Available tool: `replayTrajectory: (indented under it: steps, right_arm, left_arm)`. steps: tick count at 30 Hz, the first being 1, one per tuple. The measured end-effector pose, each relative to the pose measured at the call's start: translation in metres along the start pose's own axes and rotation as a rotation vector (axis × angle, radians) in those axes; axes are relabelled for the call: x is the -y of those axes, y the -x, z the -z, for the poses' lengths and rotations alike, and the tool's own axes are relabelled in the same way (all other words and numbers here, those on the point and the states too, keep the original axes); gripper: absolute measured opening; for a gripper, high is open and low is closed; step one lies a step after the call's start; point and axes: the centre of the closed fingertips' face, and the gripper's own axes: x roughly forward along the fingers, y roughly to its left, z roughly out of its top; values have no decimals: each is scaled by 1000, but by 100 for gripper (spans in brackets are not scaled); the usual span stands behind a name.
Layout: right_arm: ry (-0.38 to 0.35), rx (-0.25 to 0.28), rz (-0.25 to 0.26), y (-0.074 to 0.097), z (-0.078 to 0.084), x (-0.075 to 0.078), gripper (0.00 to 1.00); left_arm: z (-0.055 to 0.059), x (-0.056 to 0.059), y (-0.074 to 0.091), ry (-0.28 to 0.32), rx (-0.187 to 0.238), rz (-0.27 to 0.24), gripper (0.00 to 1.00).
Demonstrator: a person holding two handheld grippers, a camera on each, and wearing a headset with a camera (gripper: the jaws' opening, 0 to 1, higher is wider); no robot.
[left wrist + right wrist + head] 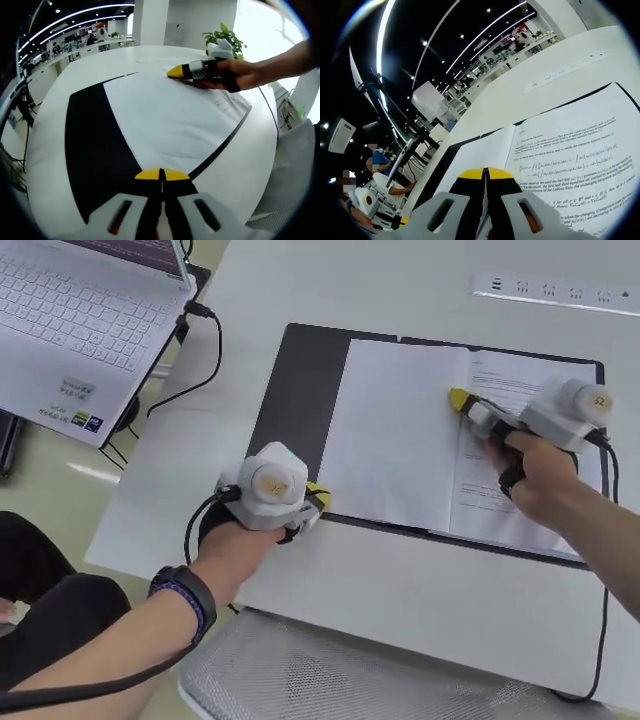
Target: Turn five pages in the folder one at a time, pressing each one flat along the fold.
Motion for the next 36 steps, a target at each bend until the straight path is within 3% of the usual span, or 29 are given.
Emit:
replayTrajectory:
  steps: [10,15,21,25,36]
  right_arm:
    - [17,7,25,-17,-15,2,0]
    - [-20,40,41,-25,-27,17,0]
    - [-36,65,45,-26,-33,17,0]
    - [-51,81,59,-39,-46,40,0]
    - [-56,89,50,-36,-43,32,0]
  left_arm:
    - [0,0,1,3,6,2,0]
    - [0,1,1,6,10,0,0]
    - [0,1,1,12,14,-2,0]
    - [0,1,1,6,12,2,0]
    - [0,1,2,11,17,-1,0]
